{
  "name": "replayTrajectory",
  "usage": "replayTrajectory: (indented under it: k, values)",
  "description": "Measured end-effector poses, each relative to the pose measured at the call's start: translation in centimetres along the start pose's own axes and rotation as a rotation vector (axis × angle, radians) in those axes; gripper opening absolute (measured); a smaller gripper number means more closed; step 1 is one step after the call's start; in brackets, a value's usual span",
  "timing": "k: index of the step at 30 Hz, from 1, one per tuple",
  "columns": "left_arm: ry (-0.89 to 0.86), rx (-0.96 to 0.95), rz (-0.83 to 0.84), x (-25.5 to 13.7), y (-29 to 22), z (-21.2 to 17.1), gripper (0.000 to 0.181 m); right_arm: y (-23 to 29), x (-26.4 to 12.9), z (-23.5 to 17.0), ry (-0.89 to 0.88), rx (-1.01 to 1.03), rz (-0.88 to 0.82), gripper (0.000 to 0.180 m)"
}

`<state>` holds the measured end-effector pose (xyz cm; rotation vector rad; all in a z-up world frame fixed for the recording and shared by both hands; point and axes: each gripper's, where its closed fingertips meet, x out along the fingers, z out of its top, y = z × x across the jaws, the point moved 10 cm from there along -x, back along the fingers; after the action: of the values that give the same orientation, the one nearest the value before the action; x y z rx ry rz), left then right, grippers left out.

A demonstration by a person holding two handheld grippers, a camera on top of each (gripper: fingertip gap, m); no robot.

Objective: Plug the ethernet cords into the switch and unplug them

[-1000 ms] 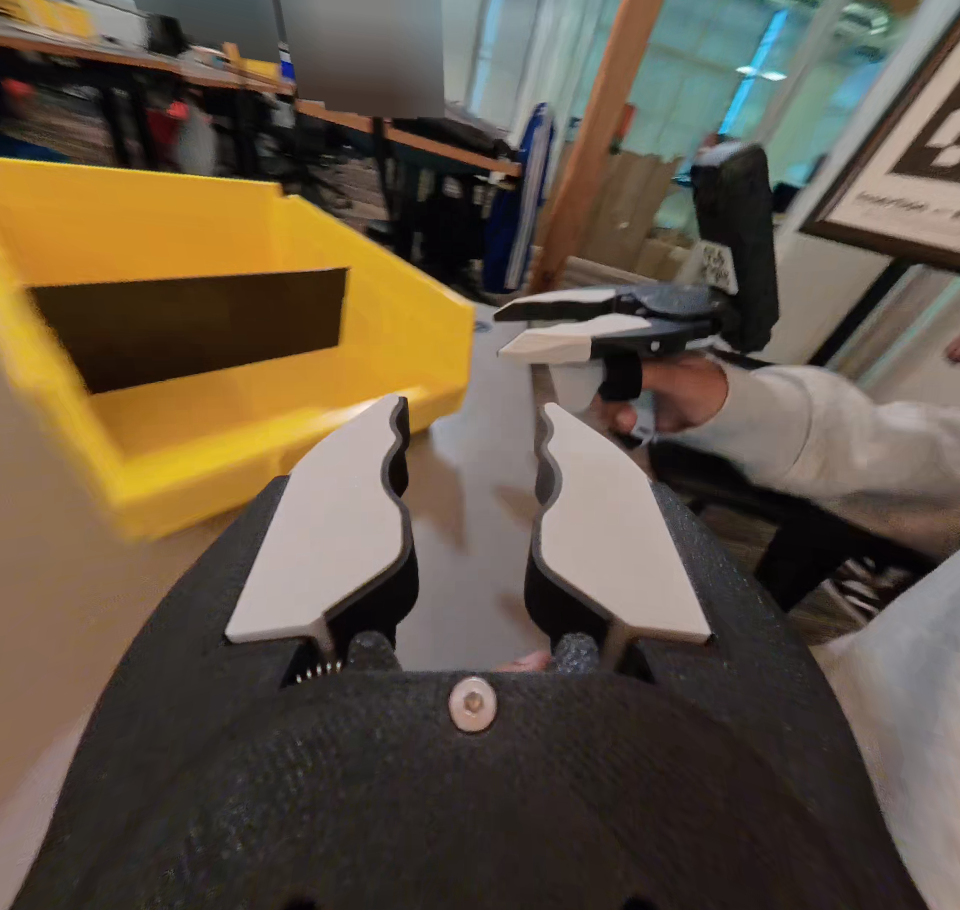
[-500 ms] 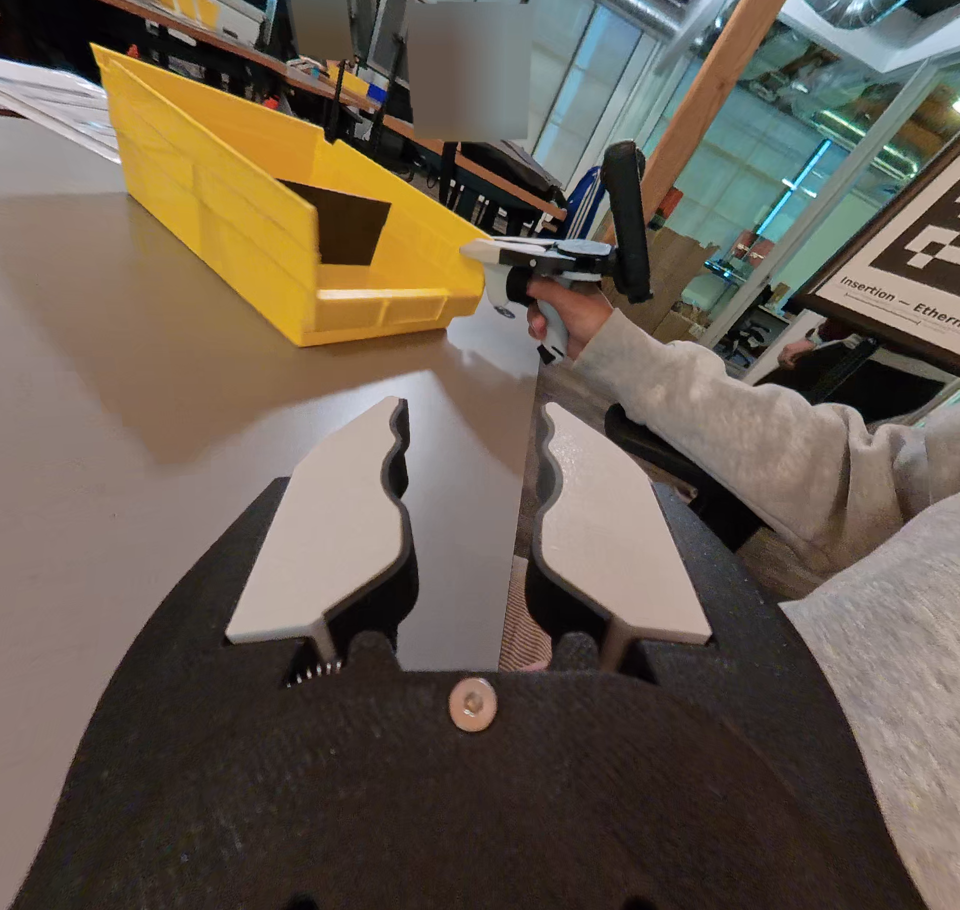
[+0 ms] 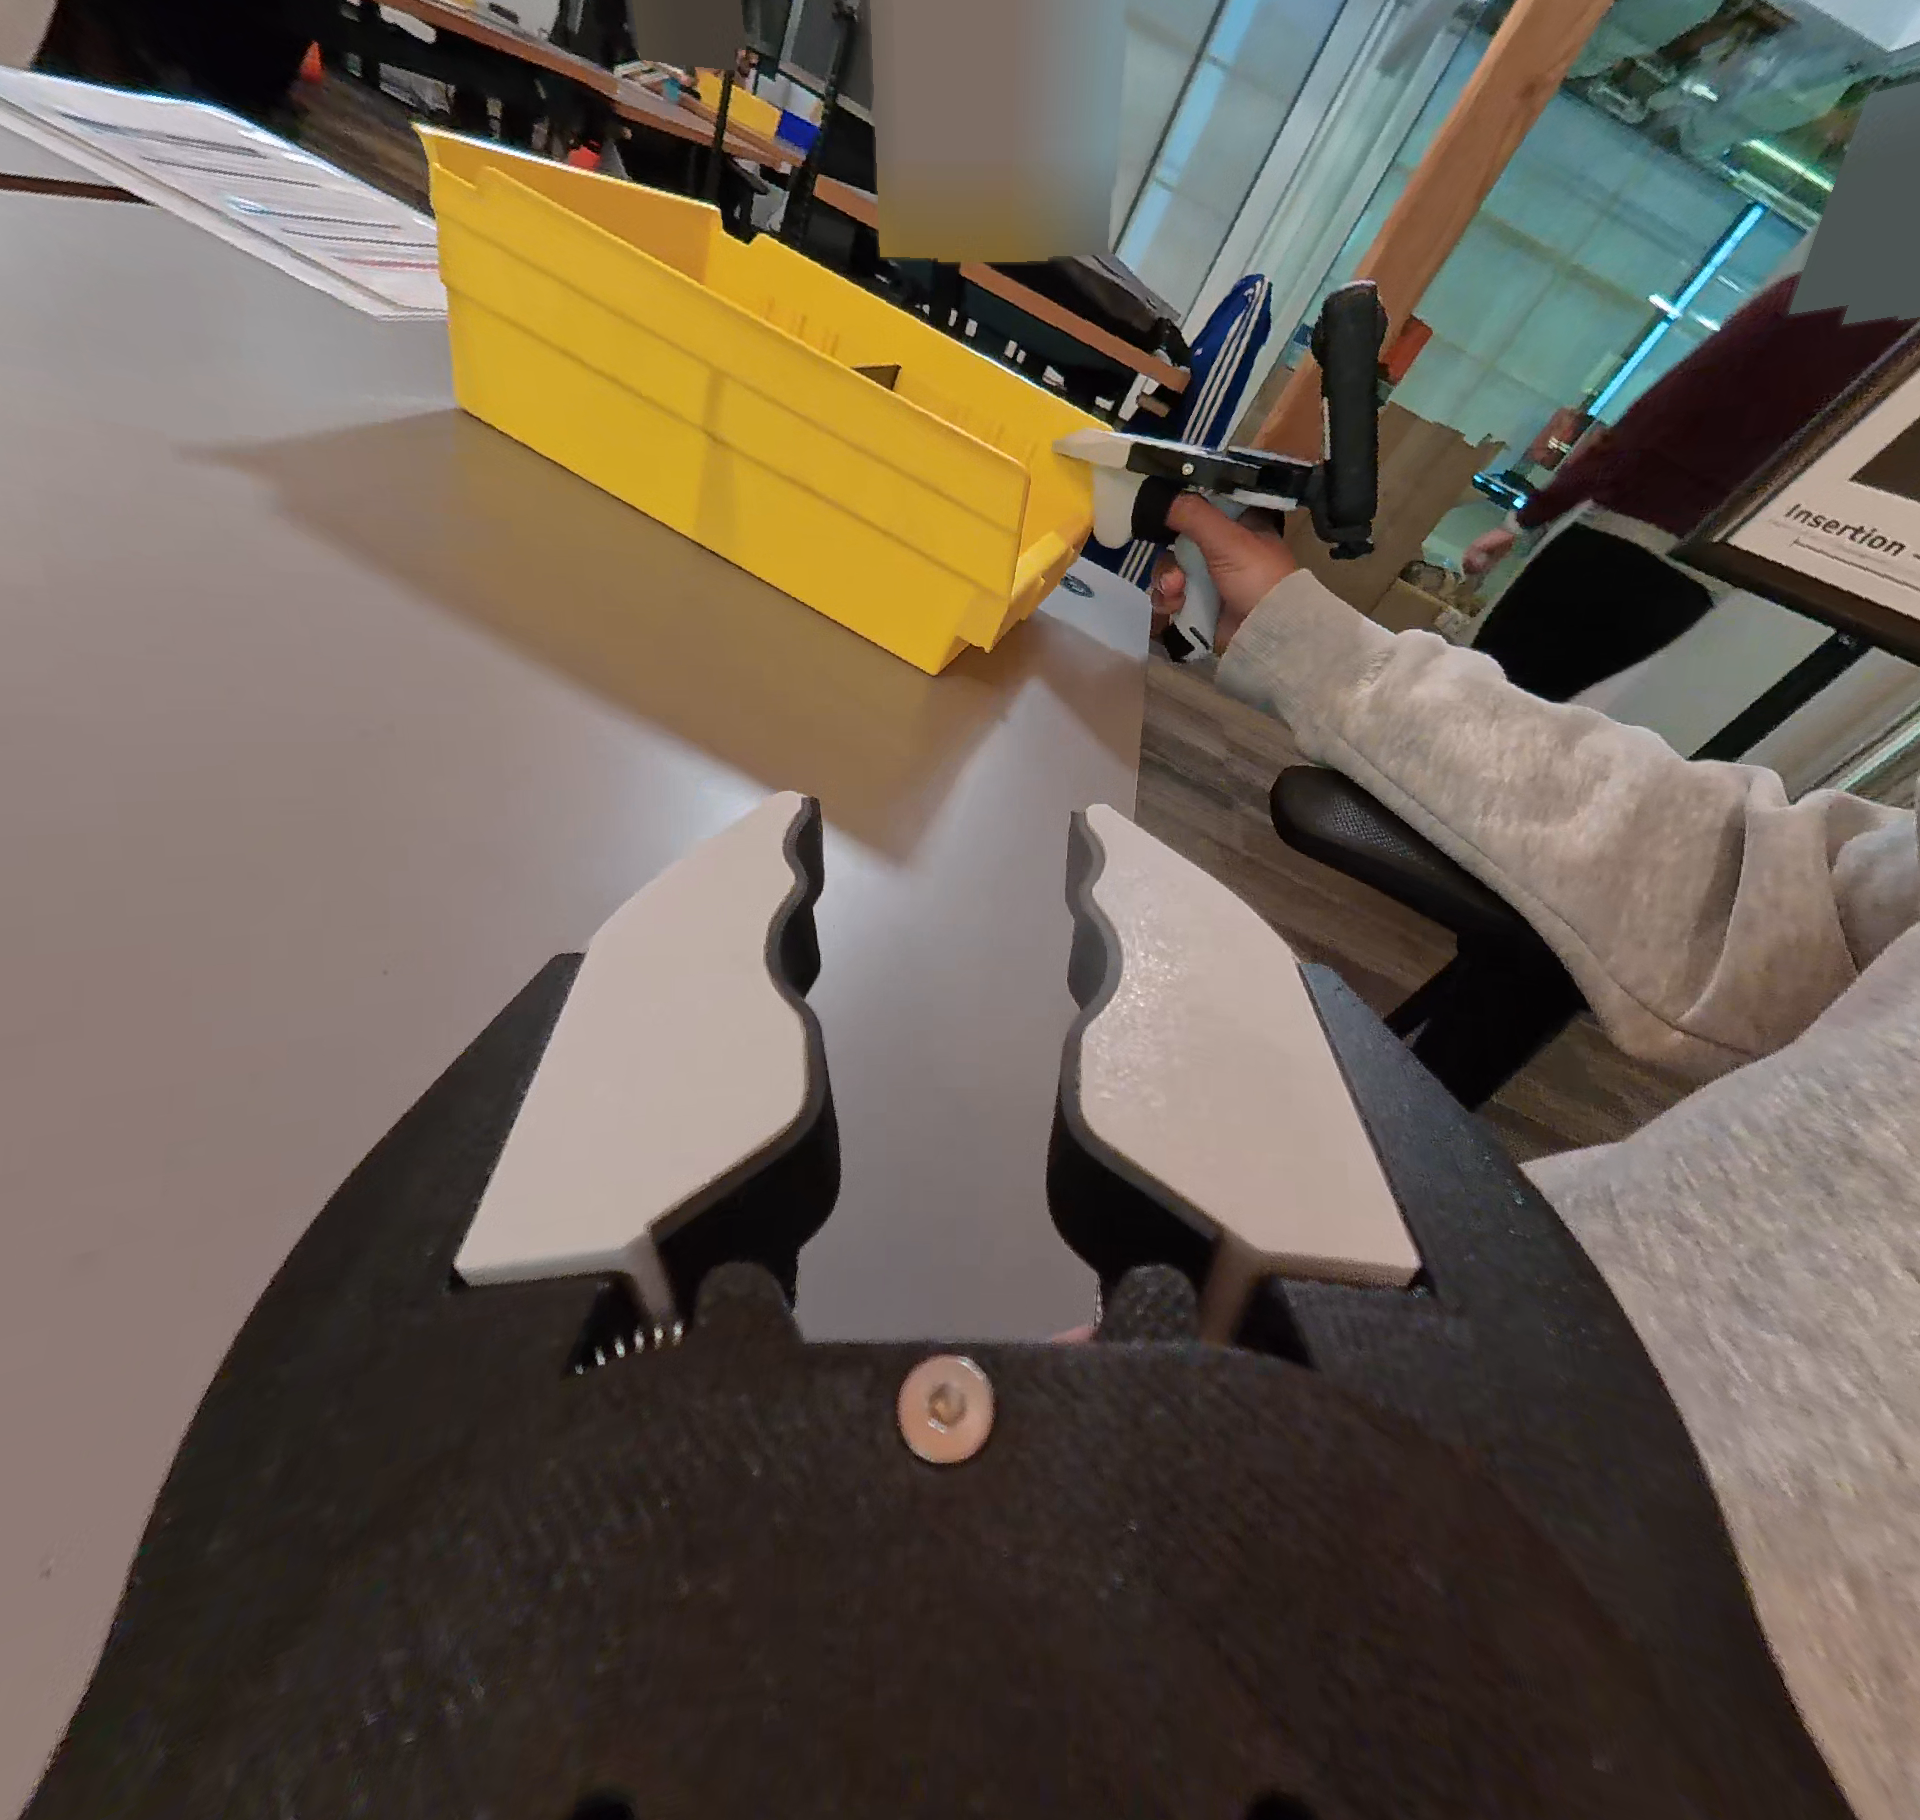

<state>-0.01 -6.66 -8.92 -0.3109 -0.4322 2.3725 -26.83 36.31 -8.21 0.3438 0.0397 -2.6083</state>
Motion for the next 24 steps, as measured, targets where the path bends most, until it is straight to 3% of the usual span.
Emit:
replayTrajectory:
  k: [1,16,24]
  values:
    - [0.002,0.007,-0.004,0.1,0.0,0.0,0.045,-0.1,0.0,0.0,0.002,-0.022,-0.003,0.002]
    - [-0.003,-0.007,-0.013,-0.2,-0.1,-0.1,0.045,-0.9,0.9,0.1,-0.014,-0.08,-0.085,0.007]
    - [-0.011,0.004,0.025,-1.1,-0.1,-0.1,0.045,-0.4,1.5,0.5,0.011,-0.012,0.102,0.003]
